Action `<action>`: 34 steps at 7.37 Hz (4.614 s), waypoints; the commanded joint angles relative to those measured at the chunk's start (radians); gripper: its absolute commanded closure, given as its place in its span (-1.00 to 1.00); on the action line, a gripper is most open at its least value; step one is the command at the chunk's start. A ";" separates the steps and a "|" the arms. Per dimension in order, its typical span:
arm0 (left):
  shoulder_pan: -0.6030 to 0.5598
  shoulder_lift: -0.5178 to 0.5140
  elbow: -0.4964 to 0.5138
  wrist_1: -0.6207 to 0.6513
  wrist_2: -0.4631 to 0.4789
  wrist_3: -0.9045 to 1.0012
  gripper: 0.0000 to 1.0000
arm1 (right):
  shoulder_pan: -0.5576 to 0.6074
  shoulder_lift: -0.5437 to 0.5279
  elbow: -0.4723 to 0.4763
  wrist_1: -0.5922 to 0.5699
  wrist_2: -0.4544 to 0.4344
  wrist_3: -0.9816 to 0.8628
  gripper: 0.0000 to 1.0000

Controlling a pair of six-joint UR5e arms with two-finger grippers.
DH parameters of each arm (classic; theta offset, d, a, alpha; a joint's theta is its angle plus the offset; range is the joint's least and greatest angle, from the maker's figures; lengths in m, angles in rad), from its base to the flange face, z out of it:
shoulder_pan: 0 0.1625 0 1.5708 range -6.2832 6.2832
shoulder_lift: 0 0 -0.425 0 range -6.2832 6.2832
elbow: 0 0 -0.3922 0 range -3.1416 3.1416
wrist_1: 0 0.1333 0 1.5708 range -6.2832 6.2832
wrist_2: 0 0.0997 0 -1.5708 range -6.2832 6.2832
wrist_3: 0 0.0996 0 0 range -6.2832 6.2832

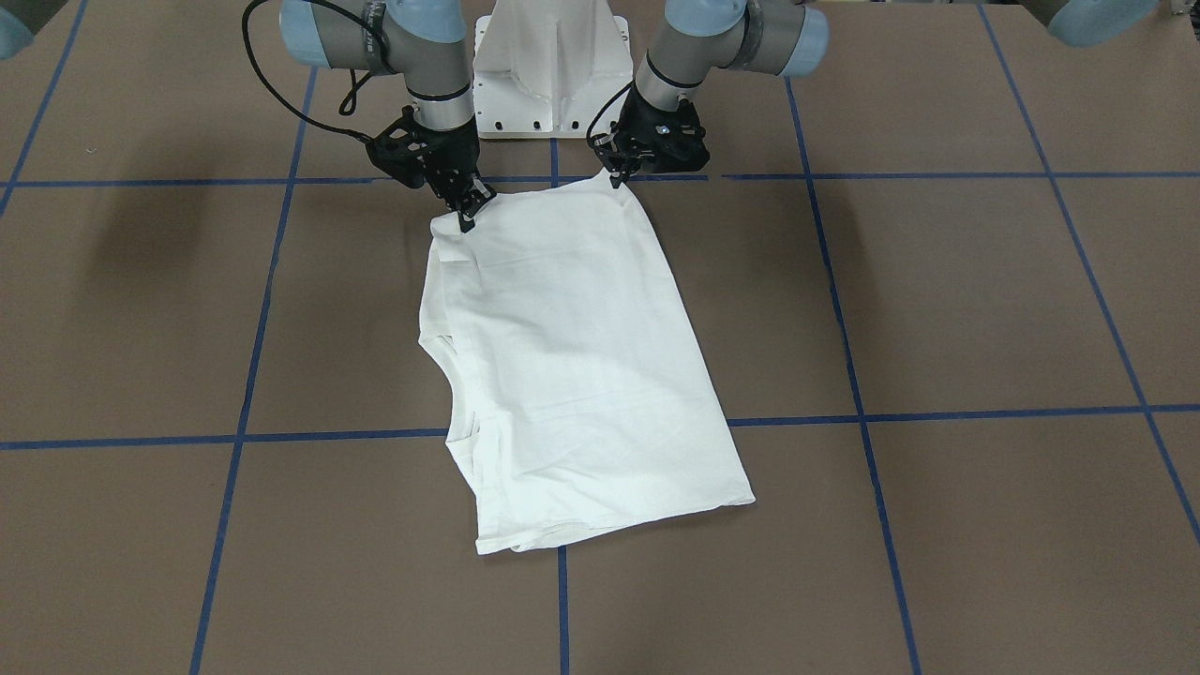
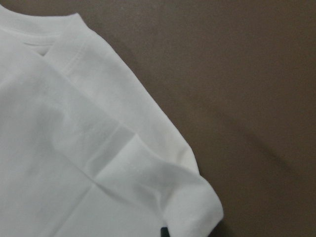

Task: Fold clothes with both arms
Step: 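Lower both grippers to the shirt corners nearest the robot, then close both grippers on the near corners of the white shirt, then lift the near edge with both grippers and fold it toward the far edge, then lay the folded edge down and open both grippers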

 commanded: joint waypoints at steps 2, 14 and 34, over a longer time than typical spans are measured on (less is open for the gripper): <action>-0.020 0.012 -0.114 0.079 -0.043 0.101 1.00 | 0.009 -0.002 0.099 -0.084 0.009 -0.005 1.00; -0.385 -0.184 0.026 0.390 -0.128 0.430 1.00 | 0.225 0.305 -0.121 -0.191 0.007 -0.287 1.00; -0.523 -0.183 0.331 0.033 -0.203 0.709 -1.00 | 0.269 0.514 -0.691 0.104 -0.049 -0.847 -1.00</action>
